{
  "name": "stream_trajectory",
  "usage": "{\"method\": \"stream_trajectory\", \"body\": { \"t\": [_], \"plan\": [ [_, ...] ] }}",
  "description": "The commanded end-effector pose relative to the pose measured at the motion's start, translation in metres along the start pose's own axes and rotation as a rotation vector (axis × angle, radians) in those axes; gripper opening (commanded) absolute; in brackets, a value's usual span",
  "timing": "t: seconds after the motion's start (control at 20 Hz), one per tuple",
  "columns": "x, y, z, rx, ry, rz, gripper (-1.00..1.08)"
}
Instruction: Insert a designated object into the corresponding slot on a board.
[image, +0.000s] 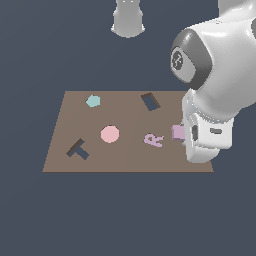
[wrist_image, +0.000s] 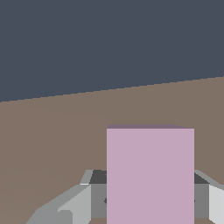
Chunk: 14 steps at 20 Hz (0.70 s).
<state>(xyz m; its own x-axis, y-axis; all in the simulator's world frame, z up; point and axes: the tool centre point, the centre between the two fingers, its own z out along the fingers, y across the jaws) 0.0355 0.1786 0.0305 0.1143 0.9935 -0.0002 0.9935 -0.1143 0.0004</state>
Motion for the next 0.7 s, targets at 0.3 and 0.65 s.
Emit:
{"method": "stream_trajectory", "body": {
  "t": [0.3,0.65],
  "plan": [
    [0.0004,-0.001,-0.0025,0.001,0.0,-0.008,-1.0],
    [0.0028,-0.0083,-0.0028,0.001,0.0,-0.087,-1.0]
  ]
}}
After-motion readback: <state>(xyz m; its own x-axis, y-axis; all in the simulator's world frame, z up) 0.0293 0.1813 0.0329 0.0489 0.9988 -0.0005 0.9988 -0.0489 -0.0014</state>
